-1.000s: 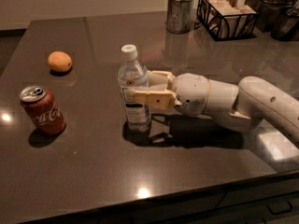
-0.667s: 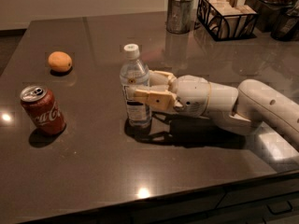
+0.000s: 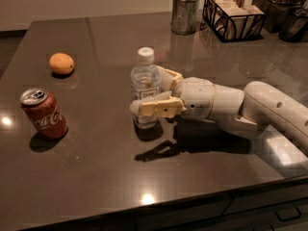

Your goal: Place blue plastic bottle upright

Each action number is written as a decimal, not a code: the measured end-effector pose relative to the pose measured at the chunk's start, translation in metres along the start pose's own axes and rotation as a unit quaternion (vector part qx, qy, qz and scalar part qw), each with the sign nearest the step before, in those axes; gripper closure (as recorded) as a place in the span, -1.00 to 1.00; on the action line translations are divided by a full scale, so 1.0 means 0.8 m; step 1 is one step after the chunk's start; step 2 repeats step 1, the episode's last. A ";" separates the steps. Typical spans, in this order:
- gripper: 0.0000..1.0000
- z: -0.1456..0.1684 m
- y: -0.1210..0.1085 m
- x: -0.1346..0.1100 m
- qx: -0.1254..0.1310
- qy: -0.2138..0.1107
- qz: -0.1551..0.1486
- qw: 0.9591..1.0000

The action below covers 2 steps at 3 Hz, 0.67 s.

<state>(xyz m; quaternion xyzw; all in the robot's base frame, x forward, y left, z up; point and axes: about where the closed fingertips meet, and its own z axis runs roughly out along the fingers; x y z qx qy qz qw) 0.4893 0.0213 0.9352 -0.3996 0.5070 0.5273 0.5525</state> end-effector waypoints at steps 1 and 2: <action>-1.00 0.000 0.000 0.000 0.000 0.000 0.000 1.000; -1.00 0.000 0.000 0.000 0.000 0.000 0.000 1.000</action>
Offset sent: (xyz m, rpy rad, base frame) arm 0.0000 0.0000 0.0000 0.0000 0.0000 0.0000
